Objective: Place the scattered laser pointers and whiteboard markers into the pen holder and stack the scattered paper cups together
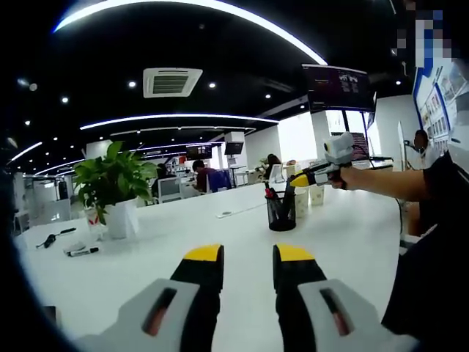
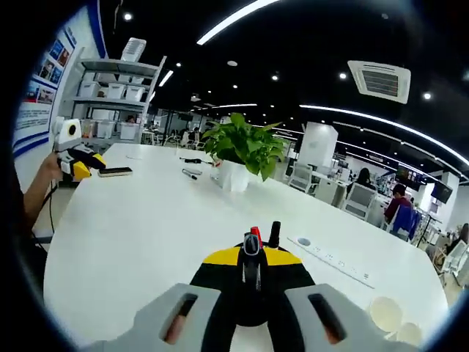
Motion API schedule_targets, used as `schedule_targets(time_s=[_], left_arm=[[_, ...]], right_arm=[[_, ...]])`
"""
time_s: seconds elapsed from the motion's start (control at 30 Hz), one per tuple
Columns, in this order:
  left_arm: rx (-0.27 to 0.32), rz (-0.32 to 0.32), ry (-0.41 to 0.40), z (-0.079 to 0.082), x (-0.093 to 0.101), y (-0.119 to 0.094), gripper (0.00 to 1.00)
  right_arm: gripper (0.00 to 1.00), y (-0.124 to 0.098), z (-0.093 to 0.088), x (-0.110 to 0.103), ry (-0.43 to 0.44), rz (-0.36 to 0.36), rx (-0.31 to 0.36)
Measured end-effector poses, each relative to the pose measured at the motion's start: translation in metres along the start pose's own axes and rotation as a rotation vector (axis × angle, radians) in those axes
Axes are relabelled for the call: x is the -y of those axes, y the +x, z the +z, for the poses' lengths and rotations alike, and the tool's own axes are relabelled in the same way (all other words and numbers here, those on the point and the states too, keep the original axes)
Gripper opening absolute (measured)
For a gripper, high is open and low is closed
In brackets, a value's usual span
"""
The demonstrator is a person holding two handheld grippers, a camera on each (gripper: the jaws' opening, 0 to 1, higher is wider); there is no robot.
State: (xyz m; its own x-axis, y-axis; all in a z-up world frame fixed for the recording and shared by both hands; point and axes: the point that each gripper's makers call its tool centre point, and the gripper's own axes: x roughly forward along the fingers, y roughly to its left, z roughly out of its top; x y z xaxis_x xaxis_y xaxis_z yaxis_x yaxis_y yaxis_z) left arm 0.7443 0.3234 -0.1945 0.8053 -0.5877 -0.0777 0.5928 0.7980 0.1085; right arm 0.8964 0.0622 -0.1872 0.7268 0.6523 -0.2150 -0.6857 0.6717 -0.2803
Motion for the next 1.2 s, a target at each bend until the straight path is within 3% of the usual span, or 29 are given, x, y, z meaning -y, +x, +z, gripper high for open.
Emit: schedule_targets(time_s=[0.27,0.57,1.2], left_arm=[[-0.001,-0.003,0.002,0.000,0.001,0.000,0.29],[-0.006,-0.004,0.002,-0.002,0.002,0.002,0.29],[-0.010,-0.014,0.000,-0.003,0.005,0.004,0.29]], right_arm=[[0.12,-0.003,-0.014,0.002,-0.008,-0.007,-0.025],[0.12,-0.002,-0.012,-0.001,-0.070,0.002,-0.020],[0.16,-0.009,-0.003,-0.007,-0.042,0.023,0.005]])
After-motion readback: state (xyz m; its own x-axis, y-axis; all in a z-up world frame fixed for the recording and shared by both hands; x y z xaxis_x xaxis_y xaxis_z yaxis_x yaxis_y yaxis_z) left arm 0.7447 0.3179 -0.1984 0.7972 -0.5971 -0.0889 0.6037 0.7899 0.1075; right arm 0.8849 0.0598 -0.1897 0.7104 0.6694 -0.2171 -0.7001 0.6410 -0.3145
